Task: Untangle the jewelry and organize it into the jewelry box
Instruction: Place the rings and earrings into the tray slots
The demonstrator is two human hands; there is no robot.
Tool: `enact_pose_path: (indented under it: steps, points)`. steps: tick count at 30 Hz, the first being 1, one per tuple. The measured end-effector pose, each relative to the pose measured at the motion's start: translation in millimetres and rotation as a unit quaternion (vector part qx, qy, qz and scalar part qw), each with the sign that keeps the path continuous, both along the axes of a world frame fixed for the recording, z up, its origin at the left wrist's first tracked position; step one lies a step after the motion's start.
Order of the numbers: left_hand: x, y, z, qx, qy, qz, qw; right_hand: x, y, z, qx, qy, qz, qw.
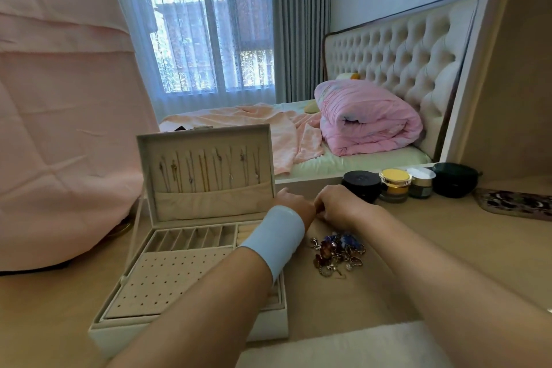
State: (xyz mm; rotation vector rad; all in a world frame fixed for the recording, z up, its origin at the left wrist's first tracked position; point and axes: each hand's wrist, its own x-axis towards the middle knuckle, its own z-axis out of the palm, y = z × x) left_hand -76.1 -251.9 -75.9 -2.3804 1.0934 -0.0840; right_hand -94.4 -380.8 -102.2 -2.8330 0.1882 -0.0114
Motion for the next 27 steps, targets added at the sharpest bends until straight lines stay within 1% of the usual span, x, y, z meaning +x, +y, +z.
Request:
enact_pose_path:
  steps: [3, 8, 11, 12, 14, 17, 19, 22, 24, 27]
  points:
    - [1.0, -1.7, -5.3, -0.017, -0.005, -0.01, 1.0, -5.9, -3.0, -3.0, 0.033, -0.01, -0.006, 0.999]
    - [-2.8, -0.7, -9.3, -0.002, 0.004, -0.011, 1.0, -22.1, -0.4, -3.4, 0.121, -0.082, -0.027, 0.989]
    - [-7.5, 4.1, -8.6, -0.014, -0.016, -0.047, 0.999, -35.2, 6.4, 3.0, 0.152, -0.111, -0.035, 0.981]
    - [-9.6, 7.6, -6.5, -0.036, -0.031, -0.066, 0.997, -39.5, 8.4, 5.8, 0.157, -0.119, -0.041, 0.979]
    - [-15.3, 19.1, 1.9, -0.111, -0.041, -0.093, 0.989, -48.6, 12.7, 12.7, 0.175, -0.135, -0.054, 0.974]
    - [-23.5, 49.3, 16.4, -0.243, 0.001, -0.086, 0.966, -61.2, 23.7, 25.0, 0.209, -0.156, -0.064, 0.963]
    - [-26.8, 76.9, 19.7, -0.344, 0.066, -0.046, 0.935, -67.5, 37.3, 33.5, 0.217, -0.156, -0.054, 0.962]
    - [-31.8, 119.5, 16.1, -0.466, 0.142, 0.002, 0.873, -72.3, 67.4, 41.4, 0.212, -0.146, -0.024, 0.966]
    - [-33.1, 143.3, 11.2, -0.502, 0.159, 0.016, 0.85, -74.1, 92.7, 40.8, 0.207, -0.128, 0.005, 0.97]
    - [-33.5, 174.1, 5.1, -0.508, 0.142, 0.031, 0.849, -74.5, 126.5, 31.7, 0.218, -0.099, 0.074, 0.968]
